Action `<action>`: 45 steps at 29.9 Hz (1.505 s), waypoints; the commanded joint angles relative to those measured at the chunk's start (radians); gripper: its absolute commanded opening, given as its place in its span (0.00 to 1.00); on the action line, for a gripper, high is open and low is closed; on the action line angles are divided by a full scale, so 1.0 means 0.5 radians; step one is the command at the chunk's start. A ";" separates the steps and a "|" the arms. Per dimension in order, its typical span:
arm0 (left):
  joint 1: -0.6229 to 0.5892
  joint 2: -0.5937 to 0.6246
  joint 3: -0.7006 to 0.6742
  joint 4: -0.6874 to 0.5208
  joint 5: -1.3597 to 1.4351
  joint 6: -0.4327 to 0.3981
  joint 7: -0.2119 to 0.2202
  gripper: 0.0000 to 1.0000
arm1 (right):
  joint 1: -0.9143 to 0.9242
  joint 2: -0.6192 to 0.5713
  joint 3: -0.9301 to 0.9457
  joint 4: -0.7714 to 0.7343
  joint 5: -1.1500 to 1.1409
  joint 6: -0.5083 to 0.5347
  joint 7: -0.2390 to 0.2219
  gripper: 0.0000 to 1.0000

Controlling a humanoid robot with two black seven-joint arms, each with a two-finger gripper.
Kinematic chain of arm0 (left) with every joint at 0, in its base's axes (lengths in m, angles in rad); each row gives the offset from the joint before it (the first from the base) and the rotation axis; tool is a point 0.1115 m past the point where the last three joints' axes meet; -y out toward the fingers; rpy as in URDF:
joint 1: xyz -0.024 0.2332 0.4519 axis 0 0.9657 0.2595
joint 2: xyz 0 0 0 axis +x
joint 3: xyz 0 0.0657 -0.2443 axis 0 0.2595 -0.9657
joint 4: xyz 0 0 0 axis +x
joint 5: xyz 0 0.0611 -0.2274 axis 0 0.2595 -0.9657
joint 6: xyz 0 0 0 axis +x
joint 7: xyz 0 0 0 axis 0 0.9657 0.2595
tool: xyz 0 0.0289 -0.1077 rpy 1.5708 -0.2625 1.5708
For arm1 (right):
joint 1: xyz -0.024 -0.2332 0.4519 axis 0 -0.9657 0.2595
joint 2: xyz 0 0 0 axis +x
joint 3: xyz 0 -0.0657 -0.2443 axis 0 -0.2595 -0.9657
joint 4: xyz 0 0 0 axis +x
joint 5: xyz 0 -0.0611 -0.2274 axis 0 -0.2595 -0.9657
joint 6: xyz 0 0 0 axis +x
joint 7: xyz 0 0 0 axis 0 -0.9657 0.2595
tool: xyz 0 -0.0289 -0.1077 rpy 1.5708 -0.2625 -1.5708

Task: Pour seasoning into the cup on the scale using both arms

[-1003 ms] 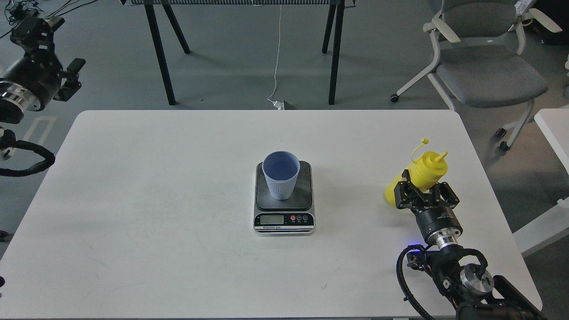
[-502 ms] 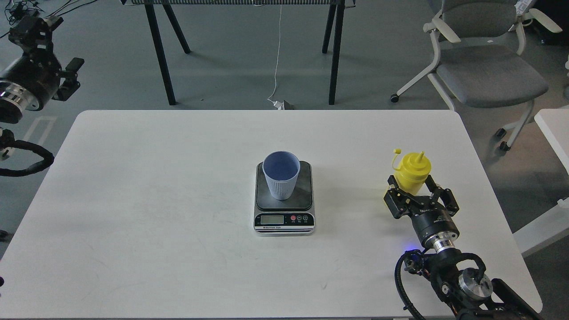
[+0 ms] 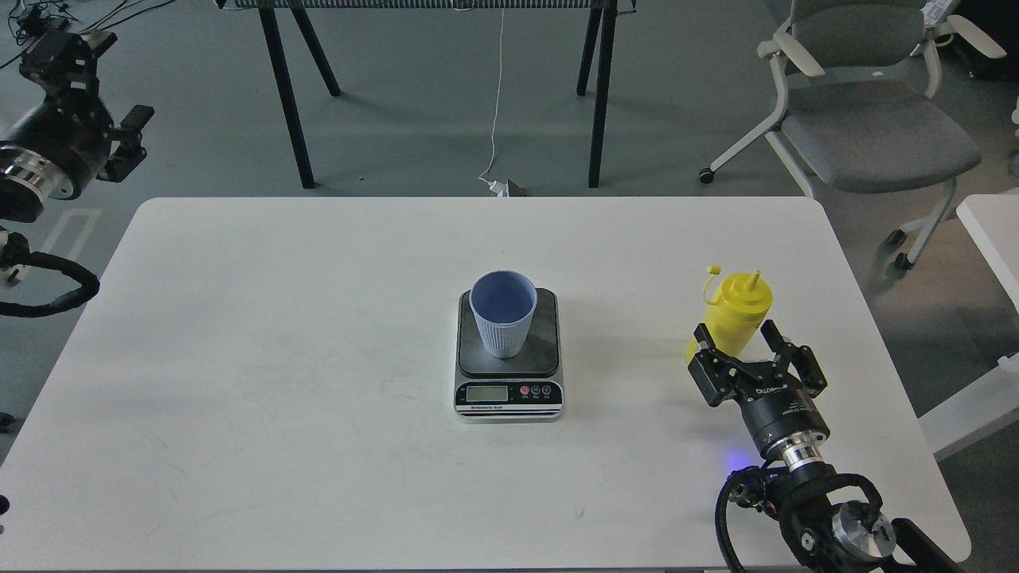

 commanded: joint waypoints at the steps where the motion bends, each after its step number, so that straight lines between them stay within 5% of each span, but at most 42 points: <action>1: 0.001 0.001 0.000 -0.001 0.000 0.000 0.000 1.00 | -0.111 -0.005 0.006 0.106 -0.012 0.000 0.003 1.00; 15: 0.004 0.001 -0.003 0.002 -0.003 0.000 0.000 1.00 | -0.577 -0.290 0.107 0.796 -0.015 0.000 0.028 1.00; 21: -0.002 -0.002 -0.015 0.002 -0.024 0.000 0.000 1.00 | -0.856 -0.654 0.358 1.079 -0.012 0.000 0.049 1.00; 29: -0.018 -0.014 -0.031 -0.001 -0.031 0.000 0.000 1.00 | -0.866 -1.191 0.705 1.058 -0.012 0.000 0.052 1.00; 38: -0.073 -0.014 -0.031 -0.001 -0.031 0.000 0.000 1.00 | -0.244 -1.575 0.507 0.821 -0.015 0.000 0.074 1.00; 45: -0.174 -0.032 -0.034 -0.004 -0.027 0.000 0.000 1.00 | 0.875 -1.671 -0.354 0.276 -0.045 0.000 0.077 1.00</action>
